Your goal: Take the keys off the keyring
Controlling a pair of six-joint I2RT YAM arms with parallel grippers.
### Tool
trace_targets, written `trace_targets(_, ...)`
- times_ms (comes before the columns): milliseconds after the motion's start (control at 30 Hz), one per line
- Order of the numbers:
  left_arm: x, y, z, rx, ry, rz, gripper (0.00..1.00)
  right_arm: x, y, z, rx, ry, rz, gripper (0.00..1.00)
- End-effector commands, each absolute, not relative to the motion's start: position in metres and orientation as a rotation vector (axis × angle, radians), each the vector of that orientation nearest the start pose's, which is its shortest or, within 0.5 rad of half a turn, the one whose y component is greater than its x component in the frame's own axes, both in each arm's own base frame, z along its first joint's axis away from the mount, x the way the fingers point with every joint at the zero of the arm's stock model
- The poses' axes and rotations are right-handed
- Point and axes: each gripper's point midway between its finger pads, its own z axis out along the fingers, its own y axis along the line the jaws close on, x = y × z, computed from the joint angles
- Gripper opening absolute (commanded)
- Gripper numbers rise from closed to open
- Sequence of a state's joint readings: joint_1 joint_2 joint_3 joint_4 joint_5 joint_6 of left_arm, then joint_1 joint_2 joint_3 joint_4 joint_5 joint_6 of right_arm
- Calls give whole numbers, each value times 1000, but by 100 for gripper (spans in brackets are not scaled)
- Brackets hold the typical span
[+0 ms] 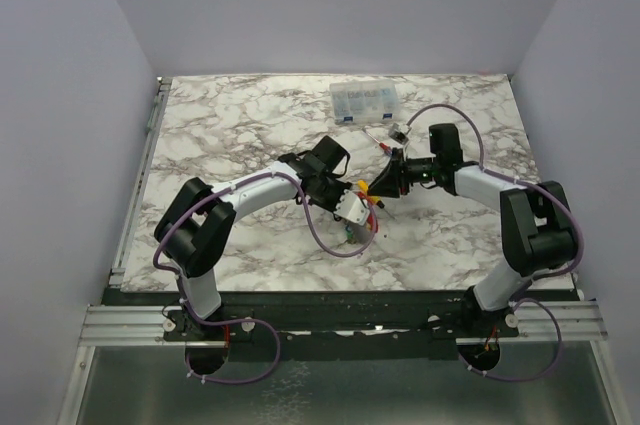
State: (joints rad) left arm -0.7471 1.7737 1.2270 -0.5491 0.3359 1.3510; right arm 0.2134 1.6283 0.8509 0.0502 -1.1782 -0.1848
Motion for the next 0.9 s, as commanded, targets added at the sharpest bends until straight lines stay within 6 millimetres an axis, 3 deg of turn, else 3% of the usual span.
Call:
trace_targets(0, 287, -312, 81, 2285, 1077, -294, 0, 295, 244, 119, -936, 1872, 1456, 30)
trace_targets(533, 285, -318, 88, 2270, 1054, -313, 0, 294, 278, 95, -968, 1980, 1532, 29)
trace_targets(867, 284, -319, 89, 2263, 1058, -328, 0, 290, 284, 76, -1034, 1977, 1479, 30)
